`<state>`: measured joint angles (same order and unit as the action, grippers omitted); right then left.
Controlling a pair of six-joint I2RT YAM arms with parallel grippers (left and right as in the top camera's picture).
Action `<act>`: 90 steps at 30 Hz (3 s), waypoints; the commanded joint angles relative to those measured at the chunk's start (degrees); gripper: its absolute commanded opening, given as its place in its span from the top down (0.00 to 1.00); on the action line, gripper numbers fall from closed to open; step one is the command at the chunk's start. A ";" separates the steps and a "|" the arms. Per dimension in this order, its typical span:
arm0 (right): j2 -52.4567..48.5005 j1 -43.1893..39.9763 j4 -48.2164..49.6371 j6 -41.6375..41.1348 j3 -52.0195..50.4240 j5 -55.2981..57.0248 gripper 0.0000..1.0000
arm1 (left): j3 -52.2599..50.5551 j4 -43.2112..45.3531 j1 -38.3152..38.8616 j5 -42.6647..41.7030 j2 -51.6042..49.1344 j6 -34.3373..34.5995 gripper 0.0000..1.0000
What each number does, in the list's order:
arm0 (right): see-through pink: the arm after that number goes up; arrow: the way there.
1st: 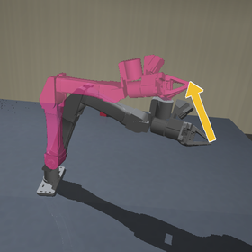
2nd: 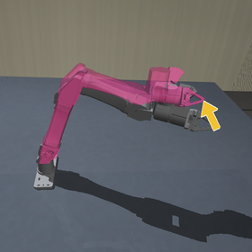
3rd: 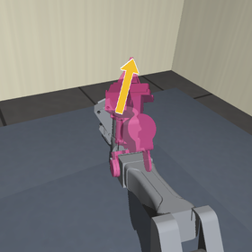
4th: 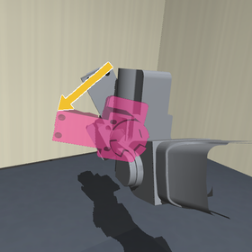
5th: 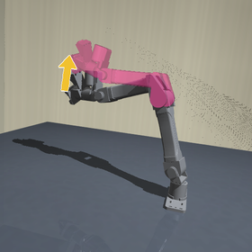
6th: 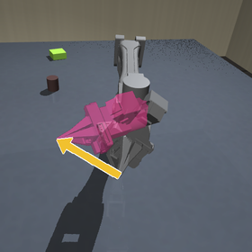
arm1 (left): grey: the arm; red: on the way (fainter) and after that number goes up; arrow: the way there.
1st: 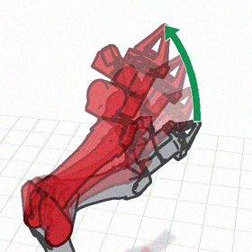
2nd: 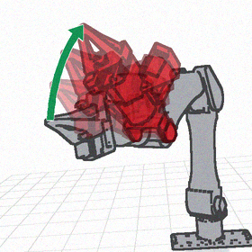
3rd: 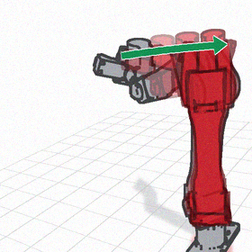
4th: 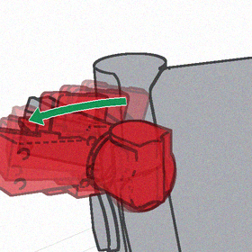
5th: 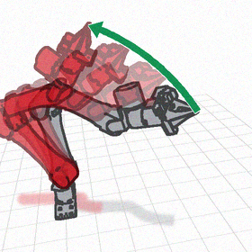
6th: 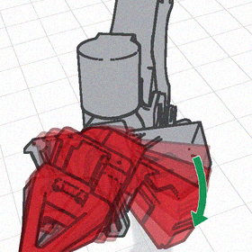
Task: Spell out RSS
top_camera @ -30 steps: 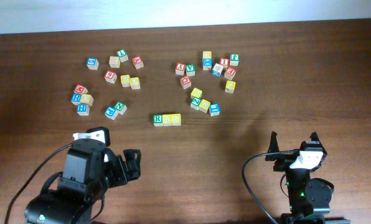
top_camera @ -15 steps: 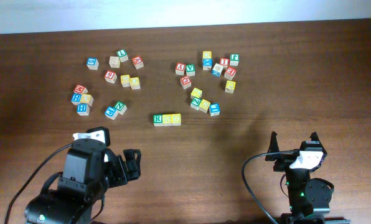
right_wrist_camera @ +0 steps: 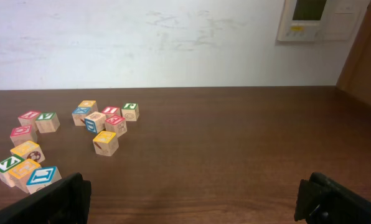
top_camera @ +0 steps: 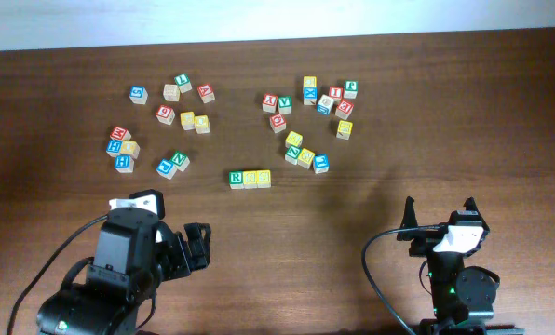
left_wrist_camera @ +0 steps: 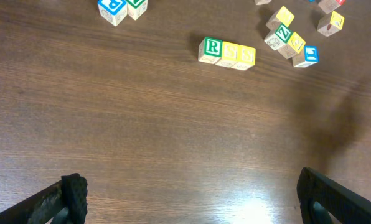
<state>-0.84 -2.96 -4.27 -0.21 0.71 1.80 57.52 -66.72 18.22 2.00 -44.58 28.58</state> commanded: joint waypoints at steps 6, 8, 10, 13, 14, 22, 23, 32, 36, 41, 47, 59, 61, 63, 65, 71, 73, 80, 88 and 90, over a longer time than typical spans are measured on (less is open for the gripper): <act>0.59 -0.35 -0.42 -0.04 -0.39 -0.76 0.02 | -0.15 1.20 0.09 3.65 1.99 0.68 0.01; 0.59 -0.35 -0.42 -0.04 -0.39 -0.76 0.02 | -0.15 1.36 -0.42 4.07 2.80 0.42 0.01; 0.59 -0.35 -0.42 -0.04 -0.39 -0.76 0.02 | -0.17 1.36 -1.79 3.89 3.63 -0.20 0.01; 0.59 -0.35 -0.42 -0.04 -0.39 -0.76 0.02 | -0.17 1.81 -4.04 3.19 5.51 -4.98 0.01; 0.59 -0.35 -0.42 -0.04 -0.39 -0.76 0.02 | -0.17 1.81 -4.48 3.21 6.21 -6.49 0.01; 0.59 -0.35 -0.42 -0.04 -0.39 -0.76 0.02 | -3.19 6.12 -11.76 -2.56 12.59 -17.25 0.01; 0.59 -0.35 -0.42 -0.04 -0.39 -0.76 0.02 | -4.20 7.52 -12.17 -3.74 13.38 -18.67 0.01; 0.59 -0.35 -0.42 -0.04 -0.39 -0.76 0.02 | -17.57 23.30 -12.39 -4.20 23.61 -19.43 0.01; 0.59 -0.35 -0.42 -0.04 -0.39 -0.76 0.02 | -23.80 31.08 -12.39 -4.44 26.34 -19.43 0.01; 0.59 -0.35 -0.42 -0.04 -0.39 -0.76 0.02 | -28.48 36.04 -13.86 -5.35 28.26 -19.50 0.01; 0.59 -0.35 -0.42 -0.04 -0.39 -0.76 0.02 | -31.87 38.03 -16.22 -6.34 31.67 -21.86 0.02; 0.59 -0.35 -0.42 -0.04 -0.39 -0.76 0.02 | -42.88 53.77 -16.81 -10.19 38.12 -23.74 0.01; 0.59 -0.35 -0.42 -0.04 -0.39 -0.76 0.02 | -43.85 54.51 -17.49 -10.19 39.28 -23.71 0.01; 0.59 -0.35 -0.42 -0.04 -0.39 -0.76 0.02 | -45.03 55.45 -18.32 -10.19 40.68 -23.71 0.01; 0.59 -0.35 -0.42 -0.04 -0.39 -0.76 0.02 | -46.62 57.02 -19.02 -10.19 42.16 -23.74 0.01; 0.59 -0.35 -0.42 -0.04 -0.39 -0.76 0.02 | -49.37 59.28 -19.15 -10.21 44.00 -23.71 0.01; 0.59 -0.35 -0.42 -0.04 -0.39 -0.76 0.02 | -50.56 60.78 -19.15 -10.21 44.06 -23.71 0.01; 0.59 -0.35 -0.42 -0.04 -0.39 -0.76 0.02 | -53.00 62.31 -19.15 -10.16 44.28 -24.22 0.01; 0.59 -0.35 -0.42 -0.04 -0.39 -0.76 0.02 | -57.05 66.42 -18.86 -9.44 44.28 -24.41 0.01; 0.59 -0.35 -0.39 -0.04 -0.39 -0.76 0.02 | -57.05 64.32 -18.86 -6.32 44.28 -24.39 0.01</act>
<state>-0.84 -2.96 -4.27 -0.16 0.71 1.39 0.78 -0.56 -0.51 -7.22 -0.93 5.32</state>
